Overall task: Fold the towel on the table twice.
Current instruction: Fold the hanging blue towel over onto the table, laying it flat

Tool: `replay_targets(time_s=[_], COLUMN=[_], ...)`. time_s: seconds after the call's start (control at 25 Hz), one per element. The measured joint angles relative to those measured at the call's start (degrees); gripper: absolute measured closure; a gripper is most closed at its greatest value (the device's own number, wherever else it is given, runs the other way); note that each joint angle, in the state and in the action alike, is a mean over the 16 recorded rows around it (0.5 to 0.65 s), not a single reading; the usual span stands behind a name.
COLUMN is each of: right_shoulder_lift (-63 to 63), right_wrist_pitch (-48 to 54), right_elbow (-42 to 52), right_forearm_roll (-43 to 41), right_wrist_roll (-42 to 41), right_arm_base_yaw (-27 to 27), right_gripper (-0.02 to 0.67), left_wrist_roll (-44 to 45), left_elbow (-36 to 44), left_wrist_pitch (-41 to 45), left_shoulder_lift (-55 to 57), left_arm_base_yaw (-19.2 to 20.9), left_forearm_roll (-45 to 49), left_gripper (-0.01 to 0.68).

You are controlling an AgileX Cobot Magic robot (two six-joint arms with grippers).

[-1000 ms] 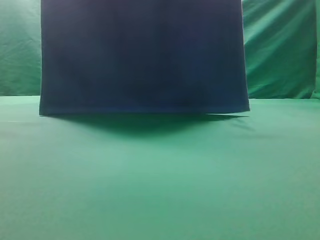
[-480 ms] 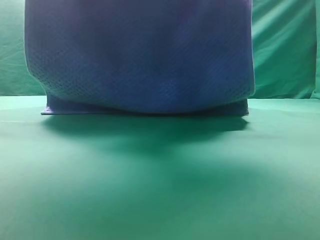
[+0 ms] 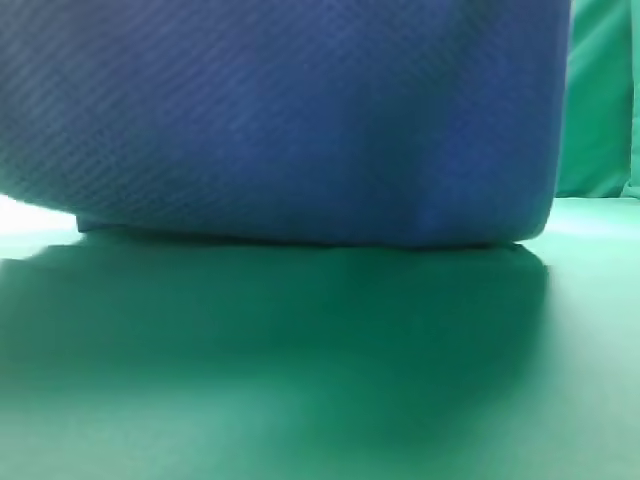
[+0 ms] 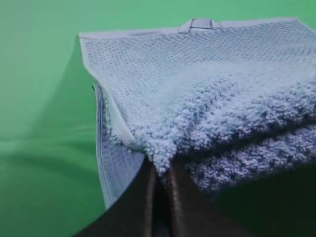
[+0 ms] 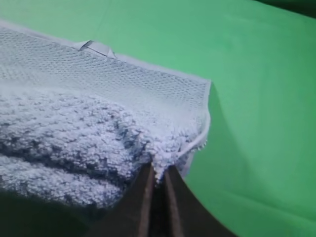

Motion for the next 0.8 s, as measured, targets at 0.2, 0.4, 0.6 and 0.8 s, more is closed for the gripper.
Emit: replay_targets(time_s=[0.2,0.4,0.6,0.8], right_shoulder_lift=[-9.3,-17.3,-24.4,-29.7], right_wrist_pitch=[-3.6,-3.2,-0.3,2.5], right_elbow=[13.8,22.6,28.0,32.2], right_forearm_roll=[0.1,0.3,1.3,3.2], right_wrist_roll=[2.8,5.6,8.0,10.0], right_arm_base_yaw=[3.7,7.2,9.4,10.1], right_gripper=[0.649,0.649,0.649,0.649], left_wrist_roll=[1.0,2.1,3.0,3.1], left_elbow=[11.5,20.4,26.6,29.9], left_wrist_pitch=[0.2,2.2,5.3,8.2], left_shoulder_lift=[-9.7,-18.2,-25.1,-29.3], left_arm_base_yaw=[0.0,0.0,0.0,0.0], left_forearm_roll=[-3.1,-6.5,-9.5,-11.7], left_gripper=[0.673,0.673,0.673,0.673])
